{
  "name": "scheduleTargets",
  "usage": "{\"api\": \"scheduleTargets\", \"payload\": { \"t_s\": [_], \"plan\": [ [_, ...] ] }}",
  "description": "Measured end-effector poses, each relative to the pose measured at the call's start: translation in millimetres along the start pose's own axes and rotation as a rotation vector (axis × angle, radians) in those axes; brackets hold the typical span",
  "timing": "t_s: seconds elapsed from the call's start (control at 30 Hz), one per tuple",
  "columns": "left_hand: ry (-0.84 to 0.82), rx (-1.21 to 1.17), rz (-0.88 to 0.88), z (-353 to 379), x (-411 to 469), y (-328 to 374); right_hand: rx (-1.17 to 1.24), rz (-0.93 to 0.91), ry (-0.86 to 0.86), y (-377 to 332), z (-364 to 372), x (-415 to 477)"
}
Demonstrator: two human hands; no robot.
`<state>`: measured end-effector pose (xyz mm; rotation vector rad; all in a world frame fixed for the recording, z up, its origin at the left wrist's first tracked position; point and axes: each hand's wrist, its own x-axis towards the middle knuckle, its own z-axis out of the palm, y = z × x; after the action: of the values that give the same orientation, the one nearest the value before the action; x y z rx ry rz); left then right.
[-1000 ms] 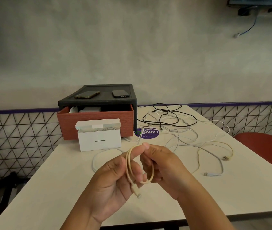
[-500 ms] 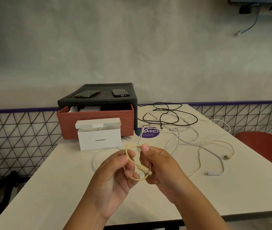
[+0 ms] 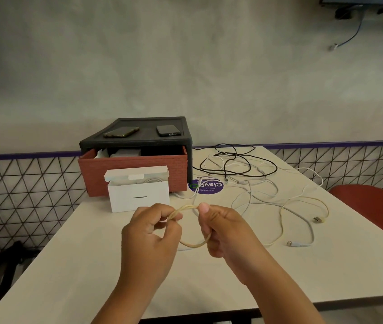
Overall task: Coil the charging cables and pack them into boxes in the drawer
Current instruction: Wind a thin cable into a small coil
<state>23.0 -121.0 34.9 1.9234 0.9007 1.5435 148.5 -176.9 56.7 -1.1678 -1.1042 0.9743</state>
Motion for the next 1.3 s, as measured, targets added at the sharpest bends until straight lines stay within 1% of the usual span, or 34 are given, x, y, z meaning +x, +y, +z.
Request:
{"api": "scheduleTargets", "payload": {
  "t_s": [0.03,0.07,0.1,0.17,0.2,0.23,0.3,0.4,0.5,0.6,0.67,0.73,0.8,0.83,0.93,1.0,1.13,1.2,1.23,1.3],
  "plan": [
    [-0.057,-0.029,-0.065,-0.7,0.9,3.6,0.007,0.004,0.012,0.3,-0.3,0.6],
    [-0.142,-0.119,-0.156,-1.9,1.9,5.5,0.014,0.007,0.023,0.4,-0.8,1.0],
    [-0.249,-0.273,-0.262,-3.5,3.4,7.3,0.022,0.005,0.025,0.5,-1.6,1.4],
    [-0.434,-0.714,-0.523,-9.6,4.8,11.9,0.018,-0.012,-0.001,0.2,-3.2,1.6],
    [-0.496,-0.906,-0.627,-12.2,5.1,14.2,-0.012,-0.026,-0.024,0.0,-3.9,1.3],
    [-0.543,-1.032,-0.692,-14.1,5.3,15.0,-0.059,-0.041,-0.048,0.1,-4.1,0.8],
    [-0.597,-1.168,-0.759,-13.9,5.4,10.8,-0.153,-0.069,-0.091,1.1,-3.9,1.1],
    [-0.584,-1.186,-0.8,-9.3,4.7,13.7,-0.263,-0.097,-0.102,2.3,-7.3,2.8],
    [-0.458,-1.149,-0.83,-7.6,3.8,13.8,-0.43,-0.11,-0.047,1.7,-18.6,4.3],
    [-0.384,-1.259,-0.795,-12.8,8.4,5.5,-0.79,-0.079,0.041,2.9,-33.3,2.7],
    [-0.312,-1.295,-0.76,-16.9,12.2,-1.7,-0.974,-0.029,0.026,4.8,-38.1,-0.5],
    [-0.232,-1.249,-0.711,-15.0,13.0,-1.3,-1.062,-0.029,-0.064,3.9,-35.3,-6.3],
    [-0.137,-1.156,-0.668,-7.5,10.7,3.2,-1.133,-0.062,-0.182,0.8,-26.2,-13.2],
    [-0.116,-1.104,-0.638,-3.3,8.3,6.1,-1.16,-0.073,-0.229,-0.8,-21.9,-16.3],
    [-0.15,-0.942,-0.535,4.3,2.6,9.5,-1.249,-0.151,-0.265,-0.4,-16.3,-19.3],
    [-0.196,-0.804,-0.467,5.6,0.5,7.0,-1.272,-0.168,-0.307,-1.6,-17.1,-19.2],
    [-0.3,-0.355,-0.265,9.5,-5.6,-3.4,-1.226,-0.278,-0.41,-10.0,-17.4,-18.7],
    [-0.359,-0.209,-0.169,10.6,-9.3,-5.3,-1.164,-0.353,-0.396,-12.4,-19.5,-16.4],
    [-0.381,-0.177,-0.142,11.4,-10.8,-6.0,-1.134,-0.4,-0.352,-12.8,-22.1,-14.0],
    [-0.416,-0.199,-0.16,11.5,-11.4,-4.3,-1.082,-0.479,-0.223,-13.8,-28.5,-8.7]
  ]
}}
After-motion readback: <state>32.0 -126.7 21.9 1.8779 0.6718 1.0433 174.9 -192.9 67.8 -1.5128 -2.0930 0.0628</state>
